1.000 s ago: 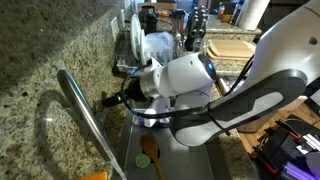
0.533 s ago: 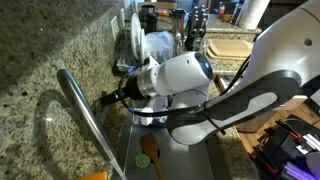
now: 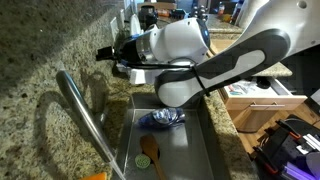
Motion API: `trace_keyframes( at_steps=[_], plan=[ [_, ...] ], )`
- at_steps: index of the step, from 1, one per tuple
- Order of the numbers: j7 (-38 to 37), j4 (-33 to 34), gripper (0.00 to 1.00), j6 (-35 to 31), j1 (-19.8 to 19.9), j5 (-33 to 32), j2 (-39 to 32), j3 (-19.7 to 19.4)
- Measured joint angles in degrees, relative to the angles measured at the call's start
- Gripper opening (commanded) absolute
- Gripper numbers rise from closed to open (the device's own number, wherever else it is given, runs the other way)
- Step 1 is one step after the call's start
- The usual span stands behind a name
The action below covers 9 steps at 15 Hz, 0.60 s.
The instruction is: Close both the tap and the top drawer
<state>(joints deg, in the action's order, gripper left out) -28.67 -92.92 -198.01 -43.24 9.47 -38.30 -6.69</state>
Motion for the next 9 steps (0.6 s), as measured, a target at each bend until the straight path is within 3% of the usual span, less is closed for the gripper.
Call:
trace_keyframes(
  at_steps=[5,9],
  plan=[
    [0.48,-0.55,1.0,0.22,-0.79,0.0,-0.23,-1.24],
    [2.06,-1.54,1.0,0.18,-3.11,0.01,-1.02,-7.48]
  ],
)
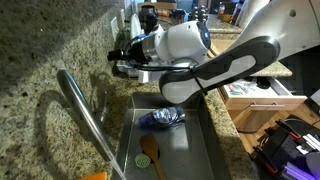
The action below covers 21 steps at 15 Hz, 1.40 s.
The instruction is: Close both the tap and the top drawer
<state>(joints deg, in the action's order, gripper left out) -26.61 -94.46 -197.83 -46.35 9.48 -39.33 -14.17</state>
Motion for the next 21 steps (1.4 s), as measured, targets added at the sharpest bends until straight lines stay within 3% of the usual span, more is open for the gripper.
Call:
trace_keyframes(
  at_steps=[4,8,16,21],
  plan=[
    [-1.06,0.01,1.0,1.02,-0.01,-0.01,-0.08,-0.15],
    [-5.08,-1.63,1.0,10.45,0.43,0.91,-0.7,1.59],
    [-5.27,-1.37,1.0,11.33,0.02,0.92,-1.64,1.44],
    [-7.95,-0.47,1.0,14.17,-0.49,0.96,-7.09,2.48]
  ],
)
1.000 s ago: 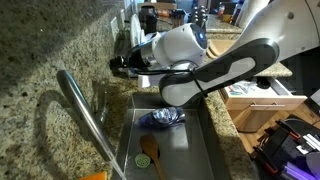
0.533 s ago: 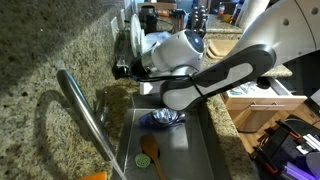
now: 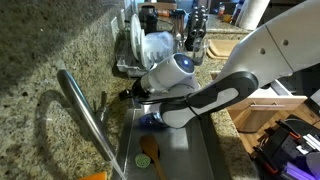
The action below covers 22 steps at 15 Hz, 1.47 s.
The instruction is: Close both the tap and the top drawer
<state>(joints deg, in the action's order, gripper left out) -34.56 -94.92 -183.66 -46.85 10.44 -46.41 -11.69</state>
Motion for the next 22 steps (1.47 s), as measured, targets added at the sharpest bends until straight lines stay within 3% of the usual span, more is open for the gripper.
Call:
trace_keyframes(
  at_steps=[4,8,15,18,22],
  plan=[
    [0.06,1.1,1.0,-1.21,0.12,0.38,-0.74,0.5],
    [0.77,6.59,1.0,-6.4,1.19,0.86,-4.23,6.19],
    [0.63,7.68,1.0,-7.3,1.83,2.02,-5.69,6.97],
    [1.56,7.49,1.0,-2.76,5.92,4.94,-4.1,13.24],
    [3.49,6.41,1.0,6.4,14.2,4.84,0.24,26.81]
  ],
)
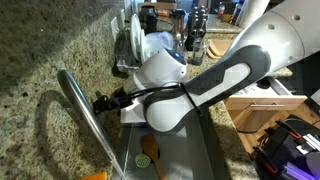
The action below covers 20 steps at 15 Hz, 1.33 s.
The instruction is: Close both the tap and the top drawer
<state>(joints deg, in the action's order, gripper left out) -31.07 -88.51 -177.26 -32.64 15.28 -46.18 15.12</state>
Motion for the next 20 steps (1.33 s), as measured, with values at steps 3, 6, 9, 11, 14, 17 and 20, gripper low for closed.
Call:
trace_keyframes(
  at_steps=[3,6,9,11,14,17,20],
  plan=[
    [1.13,-0.98,1.0,9.32,7.78,0.85,2.34,8.54],
    [2.07,-1.11,1.0,14.56,10.4,3.42,3.59,9.71],
    [2.08,-0.71,1.0,10.38,7.94,3.07,3.66,6.37],
    [1.97,-0.46,1.0,4.39,4.44,2.35,3.72,1.78],
    [-1.03,-0.57,1.0,3.28,-2.8,-2.08,4.46,-9.91],
    [-4.93,-0.85,1.0,5.19,-9.52,-6.55,5.46,-22.2],
    [-7.72,-0.85,1.0,5.96,-13.26,-8.79,5.57,-29.33]
  ],
)
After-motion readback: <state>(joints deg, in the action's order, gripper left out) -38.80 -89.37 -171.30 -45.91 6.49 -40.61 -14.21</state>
